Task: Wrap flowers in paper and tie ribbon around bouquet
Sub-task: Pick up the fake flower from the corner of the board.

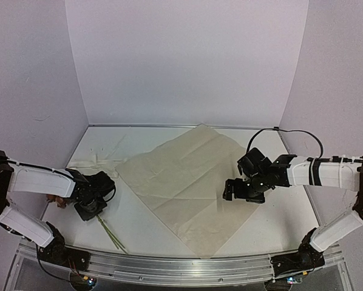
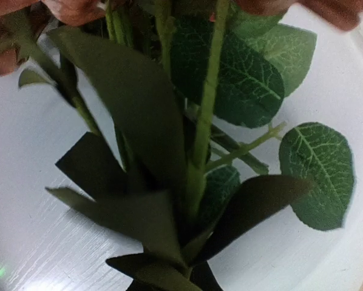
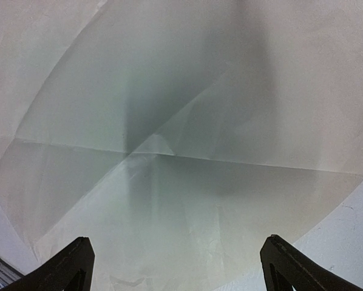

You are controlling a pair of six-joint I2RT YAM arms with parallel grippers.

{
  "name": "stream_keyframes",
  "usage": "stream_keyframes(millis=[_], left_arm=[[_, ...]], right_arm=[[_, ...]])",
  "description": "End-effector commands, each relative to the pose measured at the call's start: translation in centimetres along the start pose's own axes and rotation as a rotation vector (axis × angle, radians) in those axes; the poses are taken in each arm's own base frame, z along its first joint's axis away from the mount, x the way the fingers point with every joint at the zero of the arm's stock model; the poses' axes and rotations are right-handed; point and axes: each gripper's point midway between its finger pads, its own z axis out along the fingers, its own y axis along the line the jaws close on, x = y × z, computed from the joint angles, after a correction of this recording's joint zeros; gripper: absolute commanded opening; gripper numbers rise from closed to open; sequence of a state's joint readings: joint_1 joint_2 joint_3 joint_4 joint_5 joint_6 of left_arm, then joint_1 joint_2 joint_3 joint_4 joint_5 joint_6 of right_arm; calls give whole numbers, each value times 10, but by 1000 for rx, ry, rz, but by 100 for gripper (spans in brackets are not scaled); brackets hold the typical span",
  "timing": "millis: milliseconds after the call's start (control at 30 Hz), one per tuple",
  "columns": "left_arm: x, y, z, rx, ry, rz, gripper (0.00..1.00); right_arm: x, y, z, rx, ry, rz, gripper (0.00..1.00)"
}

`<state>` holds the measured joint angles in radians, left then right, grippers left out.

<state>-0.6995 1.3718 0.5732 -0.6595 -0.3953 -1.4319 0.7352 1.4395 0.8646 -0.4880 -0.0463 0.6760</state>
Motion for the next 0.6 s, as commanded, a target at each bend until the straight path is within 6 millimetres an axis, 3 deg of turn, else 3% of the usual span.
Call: stream_keyframes(millis=[0, 167, 267, 433, 567], left_arm=[[-29, -6, -29, 42, -98, -12, 0], [-72, -20, -81, 76, -231, 56, 0], [-98, -39, -116, 112, -309, 111, 0], [-121, -100, -158, 237, -369, 269, 0], [-127, -155, -181, 336, -361, 334, 0]], right_arm=[[-7, -5, -2, 7, 11, -4, 98], [-16, -16, -3, 19, 28, 25, 98], [-21, -20, -3, 24, 36, 48, 98], [-28, -28, -3, 45, 41, 99, 98], [-35, -30, -4, 35, 56, 141, 98]])
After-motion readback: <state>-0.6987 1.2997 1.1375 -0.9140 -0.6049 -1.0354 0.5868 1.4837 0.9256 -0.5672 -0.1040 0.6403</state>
